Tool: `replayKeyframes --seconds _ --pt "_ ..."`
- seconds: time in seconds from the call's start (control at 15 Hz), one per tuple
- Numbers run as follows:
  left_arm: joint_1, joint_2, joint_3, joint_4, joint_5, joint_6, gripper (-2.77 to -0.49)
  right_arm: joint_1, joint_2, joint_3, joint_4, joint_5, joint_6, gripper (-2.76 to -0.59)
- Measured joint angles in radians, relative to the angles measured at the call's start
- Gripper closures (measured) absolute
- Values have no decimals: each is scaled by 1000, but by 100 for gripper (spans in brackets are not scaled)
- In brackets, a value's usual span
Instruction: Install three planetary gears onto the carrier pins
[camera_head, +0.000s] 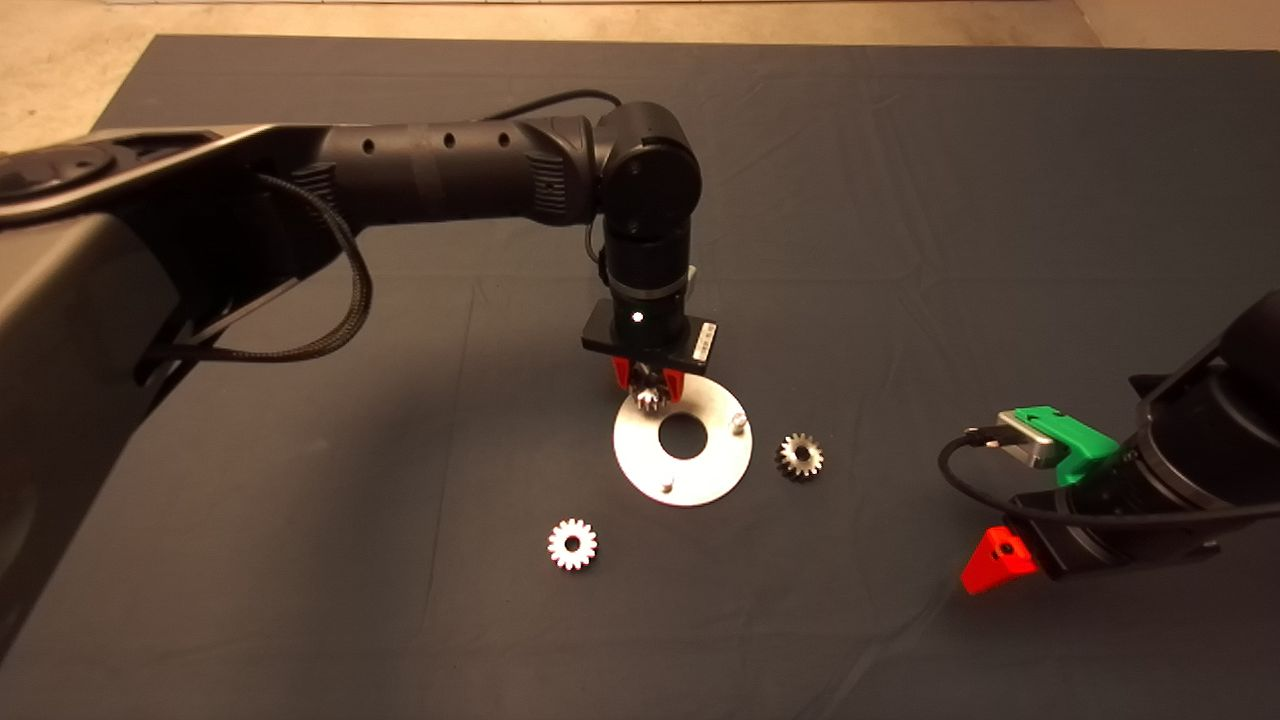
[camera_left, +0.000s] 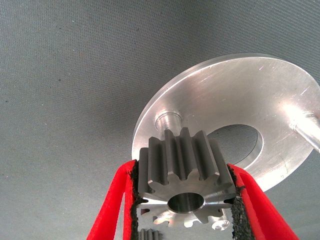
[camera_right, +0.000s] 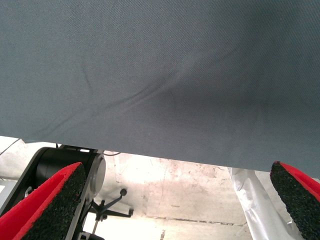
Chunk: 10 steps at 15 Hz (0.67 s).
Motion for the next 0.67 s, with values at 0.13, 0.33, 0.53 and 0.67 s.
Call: replayKeyframes --seconds 0.13,0.33,0.53,0.67 --pt "0 0 0 0 0 2 -89 0 0 0 0 0 0 -276" --pt "0 0 0 0 0 7 -88 0 0 0 0 0 0 -276" --pt "0 0 0 1 0 8 -88 0 0 0 0 0 0 -276" --pt "0 0 0 1 0 9 -88 0 0 0 0 0 0 -276"
